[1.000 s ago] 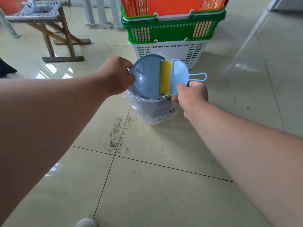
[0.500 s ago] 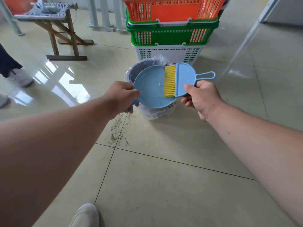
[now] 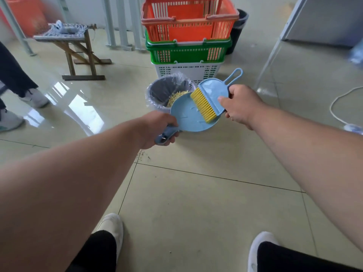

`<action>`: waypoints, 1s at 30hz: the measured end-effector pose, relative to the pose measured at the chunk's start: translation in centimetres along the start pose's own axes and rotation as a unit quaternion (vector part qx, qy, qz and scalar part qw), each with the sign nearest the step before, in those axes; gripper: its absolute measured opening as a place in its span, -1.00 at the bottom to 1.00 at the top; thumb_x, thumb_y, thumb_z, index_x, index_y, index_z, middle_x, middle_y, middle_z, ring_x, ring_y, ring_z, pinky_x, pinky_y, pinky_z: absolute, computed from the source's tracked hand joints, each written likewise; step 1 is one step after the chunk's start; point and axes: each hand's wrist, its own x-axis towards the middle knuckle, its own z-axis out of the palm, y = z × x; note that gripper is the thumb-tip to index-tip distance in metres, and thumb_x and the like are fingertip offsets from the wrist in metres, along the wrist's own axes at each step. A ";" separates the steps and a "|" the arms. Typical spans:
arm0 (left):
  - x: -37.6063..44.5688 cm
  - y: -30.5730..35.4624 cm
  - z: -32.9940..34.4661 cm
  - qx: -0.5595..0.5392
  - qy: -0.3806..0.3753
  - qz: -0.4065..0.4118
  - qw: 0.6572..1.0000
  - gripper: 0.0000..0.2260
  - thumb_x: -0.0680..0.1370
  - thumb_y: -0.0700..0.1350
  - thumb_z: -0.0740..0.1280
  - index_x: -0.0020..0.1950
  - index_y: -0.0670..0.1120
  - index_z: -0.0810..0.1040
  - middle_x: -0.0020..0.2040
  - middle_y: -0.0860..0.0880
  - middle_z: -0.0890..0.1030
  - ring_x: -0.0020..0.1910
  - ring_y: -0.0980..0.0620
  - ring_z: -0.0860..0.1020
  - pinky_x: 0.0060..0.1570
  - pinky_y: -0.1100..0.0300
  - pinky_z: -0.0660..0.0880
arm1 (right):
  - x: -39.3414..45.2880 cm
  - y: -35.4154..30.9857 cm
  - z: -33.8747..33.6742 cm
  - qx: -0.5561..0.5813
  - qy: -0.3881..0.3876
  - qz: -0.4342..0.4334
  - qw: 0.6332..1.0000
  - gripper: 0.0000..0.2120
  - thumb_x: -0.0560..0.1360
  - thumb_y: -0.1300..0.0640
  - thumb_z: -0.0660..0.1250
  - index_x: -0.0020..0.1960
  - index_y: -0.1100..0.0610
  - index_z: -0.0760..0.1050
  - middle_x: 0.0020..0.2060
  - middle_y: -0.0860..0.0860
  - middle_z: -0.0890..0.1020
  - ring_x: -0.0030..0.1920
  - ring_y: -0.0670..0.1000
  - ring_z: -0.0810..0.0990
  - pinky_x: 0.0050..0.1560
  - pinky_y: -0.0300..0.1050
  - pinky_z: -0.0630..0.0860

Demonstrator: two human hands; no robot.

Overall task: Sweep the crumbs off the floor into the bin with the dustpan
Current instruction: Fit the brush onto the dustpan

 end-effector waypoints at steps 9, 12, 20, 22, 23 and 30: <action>-9.1 2.9 1.4 -0.082 -0.083 -0.070 0.991 -0.24 0.56 0.53 0.13 0.09 -0.19 0.56 -0.25 -0.18 0.59 -0.36 -0.09 0.55 -0.23 0.12 0.51 | -9.6 -4.9 -3.0 -0.271 0.032 -0.254 0.928 -0.85 0.59 0.04 0.27 0.11 0.03 0.54 0.04 0.11 0.61 0.02 0.26 0.61 -0.08 0.04 0.55; -10.7 3.2 2.7 -0.122 -0.112 -0.049 0.985 -0.14 0.51 0.61 0.05 0.16 -0.17 0.59 -0.18 -0.17 0.58 -0.34 -0.09 0.53 -0.25 0.13 0.54 | -12.2 -5.7 -2.6 -0.351 0.033 -0.288 0.890 -0.76 0.57 0.04 0.29 0.20 -0.04 0.60 0.06 0.09 0.54 0.08 0.22 0.58 -0.14 0.01 0.47; -11.9 3.2 5.3 -0.035 -0.115 -0.003 0.993 -0.90 0.60 -0.26 0.18 0.07 -0.21 0.46 -0.18 -0.19 0.56 -0.30 -0.10 0.54 -0.17 0.05 0.51 | -14.0 -6.3 -2.5 -0.421 -0.003 -0.265 0.868 -0.81 0.55 0.14 0.28 0.13 0.05 0.56 0.09 0.07 0.44 0.13 0.15 0.47 -0.20 -0.04 0.40; -11.7 2.9 5.3 -0.014 -0.111 0.004 0.994 -0.81 0.59 -0.34 0.15 0.16 -0.23 0.46 -0.12 -0.22 0.56 -0.26 -0.11 0.55 -0.16 0.04 0.52 | -14.4 -5.7 -2.6 -0.428 -0.024 -0.256 0.867 -0.78 0.51 0.18 0.29 0.15 0.08 0.52 0.11 0.07 0.42 0.15 0.15 0.44 -0.16 -0.03 0.43; -11.5 2.8 5.4 -0.007 -0.114 0.011 0.993 -0.77 0.59 -0.36 0.14 0.20 -0.23 0.47 -0.10 -0.23 0.56 -0.25 -0.11 0.56 -0.15 0.03 0.52 | -14.4 -5.4 -2.7 -0.420 -0.035 -0.249 0.872 -0.75 0.49 0.20 0.29 0.17 0.08 0.51 0.13 0.07 0.42 0.16 0.15 0.43 -0.10 -0.02 0.46; -10.3 2.6 6.7 -0.044 -0.116 0.046 0.991 -0.64 0.62 -0.50 0.10 0.34 -0.33 0.53 0.04 -0.29 0.58 -0.05 -0.18 0.61 0.07 -0.05 0.58 | -14.2 -4.2 -3.3 -0.375 -0.043 -0.192 0.906 -0.55 0.45 0.12 0.27 0.33 0.04 0.49 0.22 0.03 0.46 0.26 0.13 0.43 0.16 0.09 0.55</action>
